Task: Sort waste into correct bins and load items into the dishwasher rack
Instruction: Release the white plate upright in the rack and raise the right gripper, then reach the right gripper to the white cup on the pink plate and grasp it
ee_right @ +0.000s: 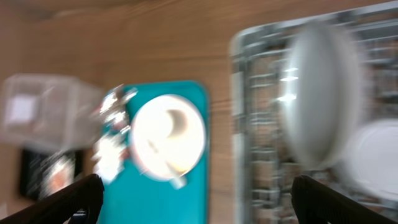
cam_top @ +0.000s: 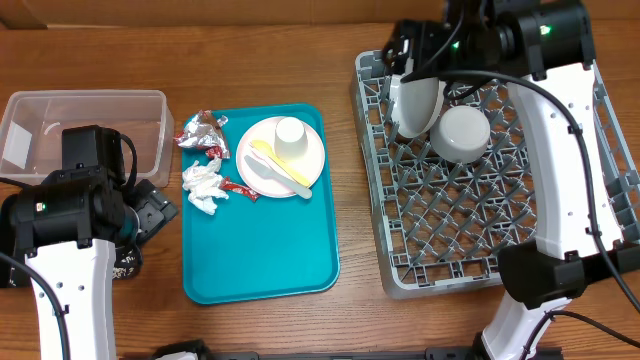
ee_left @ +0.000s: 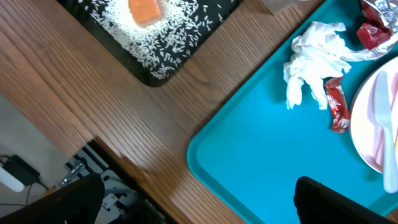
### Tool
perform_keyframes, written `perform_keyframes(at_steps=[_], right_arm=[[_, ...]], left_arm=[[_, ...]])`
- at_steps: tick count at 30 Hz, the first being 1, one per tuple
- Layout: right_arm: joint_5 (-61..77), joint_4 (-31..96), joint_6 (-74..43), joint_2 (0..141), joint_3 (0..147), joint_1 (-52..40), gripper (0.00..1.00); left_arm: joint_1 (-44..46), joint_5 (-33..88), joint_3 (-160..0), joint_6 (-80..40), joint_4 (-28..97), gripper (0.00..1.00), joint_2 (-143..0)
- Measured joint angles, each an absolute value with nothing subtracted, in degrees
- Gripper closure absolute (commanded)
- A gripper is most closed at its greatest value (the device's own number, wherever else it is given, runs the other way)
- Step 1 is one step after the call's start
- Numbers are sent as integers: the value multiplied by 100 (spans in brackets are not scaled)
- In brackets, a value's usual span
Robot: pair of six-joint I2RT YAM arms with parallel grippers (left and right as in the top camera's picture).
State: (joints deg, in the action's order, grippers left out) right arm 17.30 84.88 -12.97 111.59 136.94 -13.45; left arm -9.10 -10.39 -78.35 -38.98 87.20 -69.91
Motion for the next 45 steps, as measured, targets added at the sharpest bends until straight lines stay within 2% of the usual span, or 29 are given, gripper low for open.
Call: perform_keyframes(at_steps=[5,12,18,29,35,45], right_arm=[[2182,8519,-1173,11159,13673,-1452,0],[722,8729,-2141,11159,13618,-1411,0],[731,8720,-2106,11161,13616,-1354,0],[454,8307,-1822,11636,13605,-2902,0],[414,7618,-1938,11782,13574,-3142,0],[294,7516,-2036,12726,13574,-3454,0]], left_arm=[[-910,-687,-7835,-3778,8718,0,-6991],[-910,-429,-7835,-3566,8829,0,-6991],[-910,-377,-7835,-3540,8757,0,-6991],[-910,-362,-7835,-3540,8632,0,-6991],[-910,-655,-7835,-3546,8639,0,-6991],[-910,-930,-7835,-4014,8632,0,-6991]])
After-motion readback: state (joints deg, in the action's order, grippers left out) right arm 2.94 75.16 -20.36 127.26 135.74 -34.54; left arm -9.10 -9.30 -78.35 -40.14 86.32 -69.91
